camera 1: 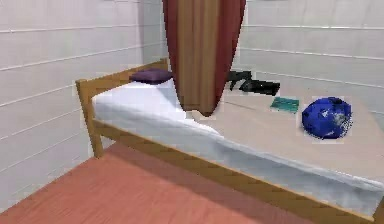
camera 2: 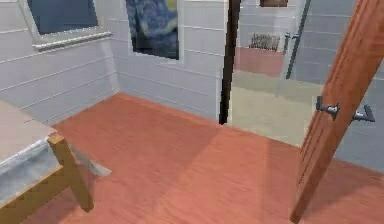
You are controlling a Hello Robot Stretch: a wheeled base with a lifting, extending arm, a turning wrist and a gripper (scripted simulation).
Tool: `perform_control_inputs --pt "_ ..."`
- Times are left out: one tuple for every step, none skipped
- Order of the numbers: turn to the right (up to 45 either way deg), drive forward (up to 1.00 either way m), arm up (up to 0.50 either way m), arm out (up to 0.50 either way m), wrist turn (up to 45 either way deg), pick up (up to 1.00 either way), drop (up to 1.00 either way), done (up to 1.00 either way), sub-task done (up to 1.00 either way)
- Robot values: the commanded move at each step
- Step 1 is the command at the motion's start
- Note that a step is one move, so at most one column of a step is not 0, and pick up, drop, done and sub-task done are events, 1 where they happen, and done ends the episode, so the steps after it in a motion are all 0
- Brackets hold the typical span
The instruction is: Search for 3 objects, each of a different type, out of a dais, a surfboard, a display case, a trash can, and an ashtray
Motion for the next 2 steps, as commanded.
perform_control_inputs --pt "-45.0 0.00 0.00 0.00 0.0 0.00 0.00 0.00 0.00" --pt "-45.0 0.00 0.00 0.00 0.0 0.00 0.00 0.00 0.00"
